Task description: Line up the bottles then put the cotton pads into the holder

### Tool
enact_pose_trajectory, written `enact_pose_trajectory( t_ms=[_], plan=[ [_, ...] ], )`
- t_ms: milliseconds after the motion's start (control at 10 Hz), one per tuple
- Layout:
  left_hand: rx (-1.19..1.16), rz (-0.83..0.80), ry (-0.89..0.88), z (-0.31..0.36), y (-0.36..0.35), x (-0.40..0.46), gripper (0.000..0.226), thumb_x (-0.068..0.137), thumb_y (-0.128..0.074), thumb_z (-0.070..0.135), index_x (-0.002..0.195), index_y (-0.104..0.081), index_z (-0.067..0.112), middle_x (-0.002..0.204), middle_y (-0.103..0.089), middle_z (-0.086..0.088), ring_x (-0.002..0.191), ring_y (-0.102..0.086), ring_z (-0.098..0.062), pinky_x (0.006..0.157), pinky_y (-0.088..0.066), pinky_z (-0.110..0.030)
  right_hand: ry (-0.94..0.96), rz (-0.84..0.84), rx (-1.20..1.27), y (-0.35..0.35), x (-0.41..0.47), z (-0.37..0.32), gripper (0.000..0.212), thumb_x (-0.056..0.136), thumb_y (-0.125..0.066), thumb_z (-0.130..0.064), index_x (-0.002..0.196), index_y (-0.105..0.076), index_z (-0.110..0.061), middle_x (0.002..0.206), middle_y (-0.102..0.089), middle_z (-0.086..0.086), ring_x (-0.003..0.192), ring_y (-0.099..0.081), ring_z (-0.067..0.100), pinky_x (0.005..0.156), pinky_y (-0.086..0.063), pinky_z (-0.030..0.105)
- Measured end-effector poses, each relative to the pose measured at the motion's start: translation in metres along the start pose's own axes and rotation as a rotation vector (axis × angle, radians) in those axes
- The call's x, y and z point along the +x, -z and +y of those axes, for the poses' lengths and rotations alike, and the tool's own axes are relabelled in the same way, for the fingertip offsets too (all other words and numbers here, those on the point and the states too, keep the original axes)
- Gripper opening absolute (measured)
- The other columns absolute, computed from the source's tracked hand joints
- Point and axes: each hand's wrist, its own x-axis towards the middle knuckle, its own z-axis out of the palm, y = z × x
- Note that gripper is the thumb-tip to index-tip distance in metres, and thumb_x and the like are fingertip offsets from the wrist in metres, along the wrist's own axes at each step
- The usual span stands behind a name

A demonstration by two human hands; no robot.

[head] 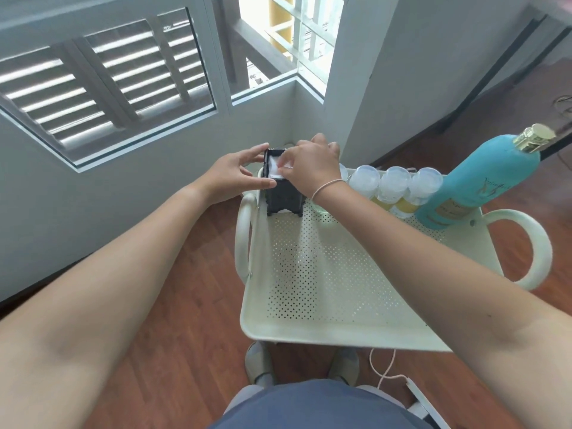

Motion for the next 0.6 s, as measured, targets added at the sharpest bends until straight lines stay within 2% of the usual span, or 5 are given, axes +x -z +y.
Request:
enact_pose_trajectory(
  t_ms=[200, 300, 400, 500, 600],
  plan=[
    [-0.007, -0.016, 0.013, -0.003, -0.002, 0.0, 0.073, 0.073, -0.07, 0.046, 0.134, -0.031, 0.05, 0.128, -0.05, 0.015, 0.095, -0.059, -0.004, 0.071, -0.04, -0.014, 0.017, 0.065, 0.138, 0.008, -0.011, 0.01, 0.022, 0.084, -0.055, -0.043, 0.093, -0.068, -0.028, 0.101, -0.064, -0.001, 0.105, -0.045, 0.024, 0.086, -0.028, 0.038],
    [0.039, 0.005, 0.012, 0.0, 0.001, -0.002, 0.077, 0.073, -0.069, 0.049, 0.137, -0.025, 0.049, 0.137, -0.045, 0.011, 0.1, -0.057, -0.01, 0.077, -0.039, -0.019, 0.032, 0.234, 0.315, 0.018, -0.034, 0.026, 0.022, 0.084, -0.057, -0.041, 0.086, -0.069, -0.023, 0.094, -0.067, 0.001, 0.095, -0.051, 0.023, 0.077, -0.025, 0.033],
    [0.082, 0.118, -0.051, 0.006, -0.001, -0.007, 0.079, 0.077, -0.064, 0.05, 0.141, -0.019, 0.041, 0.141, -0.04, 0.004, 0.108, -0.05, -0.014, 0.083, -0.038, -0.025, 0.022, 0.296, 0.403, 0.019, -0.071, 0.054, 0.02, 0.084, -0.058, -0.037, 0.082, -0.068, -0.021, 0.088, -0.067, 0.002, 0.083, -0.051, 0.018, 0.075, -0.033, 0.034],
    [0.076, 0.279, -0.201, 0.034, -0.006, -0.022, 0.074, 0.079, -0.061, 0.049, 0.142, -0.024, 0.034, 0.136, -0.042, 0.001, 0.109, -0.047, -0.012, 0.079, -0.043, -0.022, -0.064, 0.199, 0.353, 0.007, -0.111, 0.093, 0.019, 0.084, -0.059, -0.036, 0.086, -0.068, -0.02, 0.091, -0.066, 0.004, 0.086, -0.053, 0.022, 0.081, -0.04, 0.041],
    [0.117, 0.31, -0.383, 0.057, -0.034, -0.036, 0.066, 0.079, -0.057, 0.045, 0.138, -0.033, 0.029, 0.127, -0.044, 0.006, 0.111, -0.047, -0.011, 0.088, -0.045, -0.028, -0.159, 0.078, 0.267, -0.013, -0.149, 0.127, 0.023, 0.083, -0.06, -0.037, 0.095, -0.066, -0.019, 0.101, -0.064, 0.006, 0.098, -0.053, 0.024, 0.088, -0.039, 0.04]
  ],
)
